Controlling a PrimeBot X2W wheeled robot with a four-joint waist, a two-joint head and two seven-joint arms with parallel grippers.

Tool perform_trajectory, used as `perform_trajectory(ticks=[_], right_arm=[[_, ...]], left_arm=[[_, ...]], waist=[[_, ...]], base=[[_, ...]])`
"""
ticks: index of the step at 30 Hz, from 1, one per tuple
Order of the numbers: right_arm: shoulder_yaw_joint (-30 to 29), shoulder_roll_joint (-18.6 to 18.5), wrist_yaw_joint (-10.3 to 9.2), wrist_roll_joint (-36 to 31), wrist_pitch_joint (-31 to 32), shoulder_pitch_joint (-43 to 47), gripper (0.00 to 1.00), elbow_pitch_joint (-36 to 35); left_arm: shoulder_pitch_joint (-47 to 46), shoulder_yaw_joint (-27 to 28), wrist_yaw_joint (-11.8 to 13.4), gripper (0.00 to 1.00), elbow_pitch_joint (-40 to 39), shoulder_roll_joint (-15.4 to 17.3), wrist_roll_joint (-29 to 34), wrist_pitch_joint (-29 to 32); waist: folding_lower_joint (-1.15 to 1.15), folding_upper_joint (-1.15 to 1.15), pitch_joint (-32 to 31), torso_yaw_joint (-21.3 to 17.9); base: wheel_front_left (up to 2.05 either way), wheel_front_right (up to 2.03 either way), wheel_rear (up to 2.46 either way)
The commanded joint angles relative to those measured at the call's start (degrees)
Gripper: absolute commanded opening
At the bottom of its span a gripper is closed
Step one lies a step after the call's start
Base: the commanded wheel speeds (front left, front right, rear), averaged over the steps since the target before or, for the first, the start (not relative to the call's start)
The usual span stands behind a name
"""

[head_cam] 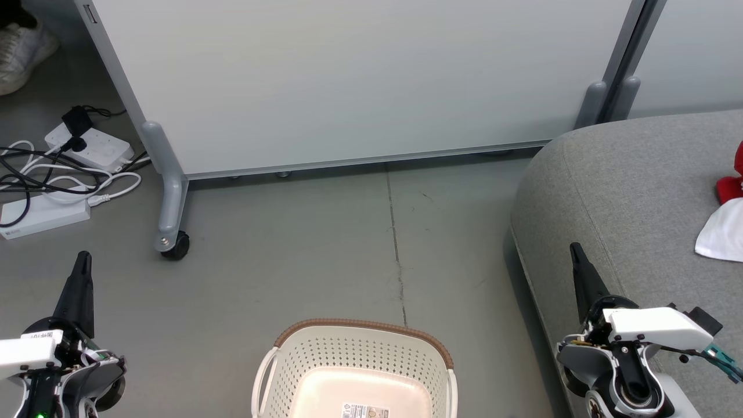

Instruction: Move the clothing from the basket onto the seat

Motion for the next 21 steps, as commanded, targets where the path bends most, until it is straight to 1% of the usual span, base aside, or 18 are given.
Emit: perform_trajectory(ticks=[1,21], right_arm=[[-0.16,-0.55,0.14,0.27,0.03,-0.23,0.0,-0.02],[-0.16,-0.54,0.14,0.23,0.03,-0.23,0.0,-0.04]], left_arm=[[-0.69,0.17,-0.34,0.0,-0.19,0.46,-0.08,0.19],[-0.67,0.12,-0.28,0.0,-0.2,0.49,-0.14,0.15]], waist=[[0.0,0.0,0.0,0.0],[0.0,0.0,0.0,0.0]], base=[[0.0,0.0,0.0],[0.0,0.0,0.0]])
